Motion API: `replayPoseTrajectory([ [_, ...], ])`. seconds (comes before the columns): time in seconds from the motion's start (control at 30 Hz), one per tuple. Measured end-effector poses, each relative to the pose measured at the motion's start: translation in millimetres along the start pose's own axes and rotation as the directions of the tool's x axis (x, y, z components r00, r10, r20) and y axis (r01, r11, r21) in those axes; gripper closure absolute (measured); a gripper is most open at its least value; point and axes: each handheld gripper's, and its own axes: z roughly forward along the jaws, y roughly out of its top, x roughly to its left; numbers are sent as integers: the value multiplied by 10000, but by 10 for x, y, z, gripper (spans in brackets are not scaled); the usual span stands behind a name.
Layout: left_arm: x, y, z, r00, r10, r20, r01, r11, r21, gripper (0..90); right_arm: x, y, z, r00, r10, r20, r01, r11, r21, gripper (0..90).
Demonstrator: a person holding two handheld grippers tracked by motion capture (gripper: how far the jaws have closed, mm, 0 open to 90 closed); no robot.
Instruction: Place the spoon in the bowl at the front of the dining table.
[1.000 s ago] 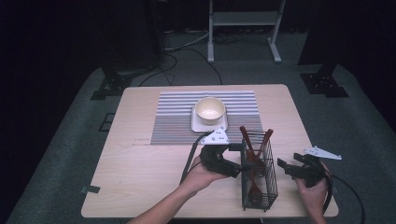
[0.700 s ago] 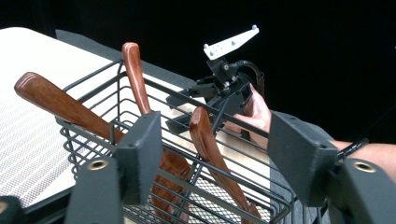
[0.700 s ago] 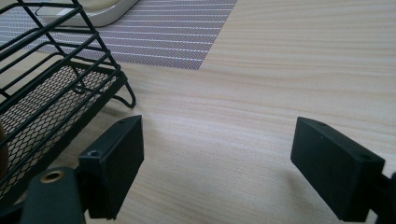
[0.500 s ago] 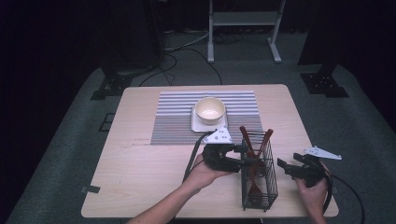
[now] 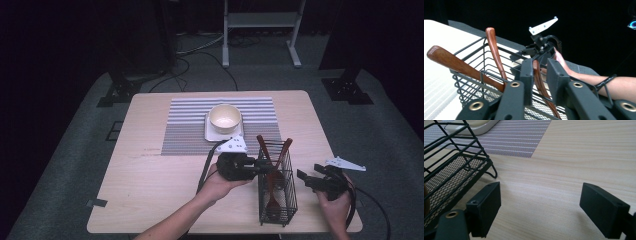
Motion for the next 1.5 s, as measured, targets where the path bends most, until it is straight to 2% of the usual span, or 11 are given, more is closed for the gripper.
replayPoseTrajectory([
  [0.1, -4, 1, -14, 9999, -94, 145, 95, 9999, -74, 819, 1, 0, 0, 10000, -9, 0, 9, 10000, -9, 161],
  [0.23, 18, -21, -28, 9960, -714, 539, 739, 9962, -455, 838, 2, 0, 0, 10000, -10, 2, 10, 10000, -6, 161],
  [0.4, 23, -26, -51, 9939, -923, 598, 960, 9934, -621, 843, 0, 1, 1, 10000, 1, -6, -1, 10000, -12, 162],
  [0.5, 30, -26, -84, 9886, -1271, 806, 1347, 9861, -975, 843, 0, 1, 1, 10000, -1, -3, 1, 10000, -5, 161],
  [0.6, 26, -18, -102, 9886, -1291, 775, 1370, 9848, -1066, 843, 1, 1, 0, 10000, -1, -2, 1, 10000, -6, 161],
  [0.87, 11, 40, -194, 9859, -1484, 777, 1588, 9757, -1513, 843, -1, 0, 0, 10000, 2, -18, -2, 10000, -16, 161],
  [1.03, 11, 75, -249, 9826, -1604, 933, 1746, 9697, -1710, 843, -3, 0, -1, 10000, 15, -29, -15, 10000, -38, 161],
  [1.27, 4, 122, -304, 9830, -1605, 889, 1750, 9658, -1913, 843, -3, 0, -1, 10000, 8, -28, -8, 10000, -30, 161],
  [1.3, 9, 137, -320, 9814, -1678, 935, 1835, 9629, -1980, 843, -2, 0, -1, 10000, 7, -21, -7, 10000, -31, 161],
  [1.4, 14, 149, -339, 9807, -1723, 922, 1880, 9606, -2046, 843, -3, 0, -2, 10000, 12, -17, -12, 10000, -34, 161],
  [1.5, 30, 156, -382, 9767, -1928, 945, 2093, 9530, -2191, 843, -5, 0, -1, 10000, 18, -31, -18, 10000, -44, 161],
])
